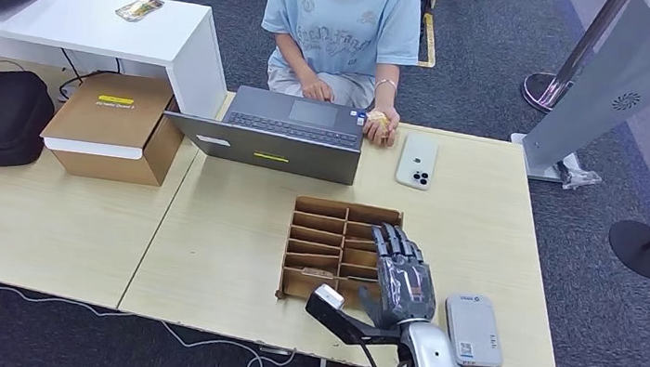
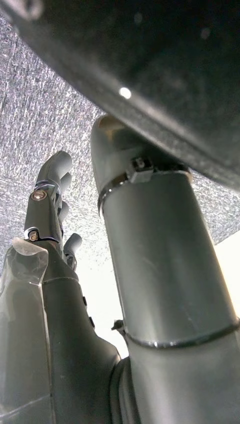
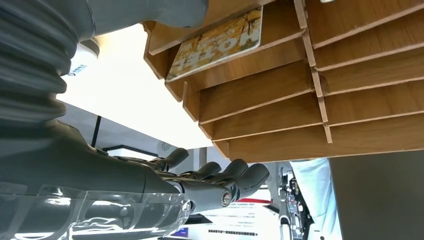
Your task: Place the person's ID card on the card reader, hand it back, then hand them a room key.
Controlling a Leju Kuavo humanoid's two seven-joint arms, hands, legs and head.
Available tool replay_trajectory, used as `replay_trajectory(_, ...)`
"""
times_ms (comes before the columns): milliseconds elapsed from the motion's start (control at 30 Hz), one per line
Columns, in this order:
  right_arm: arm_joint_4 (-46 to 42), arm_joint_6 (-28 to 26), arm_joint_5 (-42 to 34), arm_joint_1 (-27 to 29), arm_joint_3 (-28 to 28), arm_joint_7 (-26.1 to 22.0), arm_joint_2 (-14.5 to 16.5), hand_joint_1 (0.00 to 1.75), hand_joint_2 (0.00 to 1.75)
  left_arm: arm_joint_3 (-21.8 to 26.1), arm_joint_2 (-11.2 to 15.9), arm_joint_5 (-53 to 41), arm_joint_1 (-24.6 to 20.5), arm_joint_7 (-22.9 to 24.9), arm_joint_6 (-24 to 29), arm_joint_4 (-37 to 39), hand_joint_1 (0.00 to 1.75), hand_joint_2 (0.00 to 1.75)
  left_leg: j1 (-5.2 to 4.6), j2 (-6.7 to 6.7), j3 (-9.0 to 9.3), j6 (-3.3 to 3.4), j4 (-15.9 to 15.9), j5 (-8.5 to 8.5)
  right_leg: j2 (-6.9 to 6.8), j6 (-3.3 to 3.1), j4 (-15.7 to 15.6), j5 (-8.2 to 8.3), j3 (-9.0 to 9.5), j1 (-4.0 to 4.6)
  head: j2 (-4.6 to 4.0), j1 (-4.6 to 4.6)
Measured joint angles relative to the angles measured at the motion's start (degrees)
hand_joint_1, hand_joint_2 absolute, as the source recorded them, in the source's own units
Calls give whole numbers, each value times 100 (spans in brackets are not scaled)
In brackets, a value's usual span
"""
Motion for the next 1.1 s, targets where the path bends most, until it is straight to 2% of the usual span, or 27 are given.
replay_trajectory(200,-87,4,23,26,-31,42,0,52,175,0,0,-9,1,2,-4,0,0,0,0,0,0,0,0,0,0,0,0,0,0,0,0,0)
replay_trajectory(400,-81,28,40,-26,-63,28,0,72,175,2,0,-15,1,3,-7,0,0,0,0,0,0,0,0,0,0,0,0,0,1,0,0,0)
replay_trajectory(800,56,0,-39,-110,-63,-32,-9,57,175,39,1,-51,2,3,-4,0,0,0,0,0,0,0,0,0,0,0,0,0,0,0,0,0)
replay_trajectory(1100,66,-22,-103,-69,-63,0,-37,59,175,39,0,-66,5,4,-6,0,0,0,0,0,0,0,0,0,0,0,0,0,0,0,0,0)
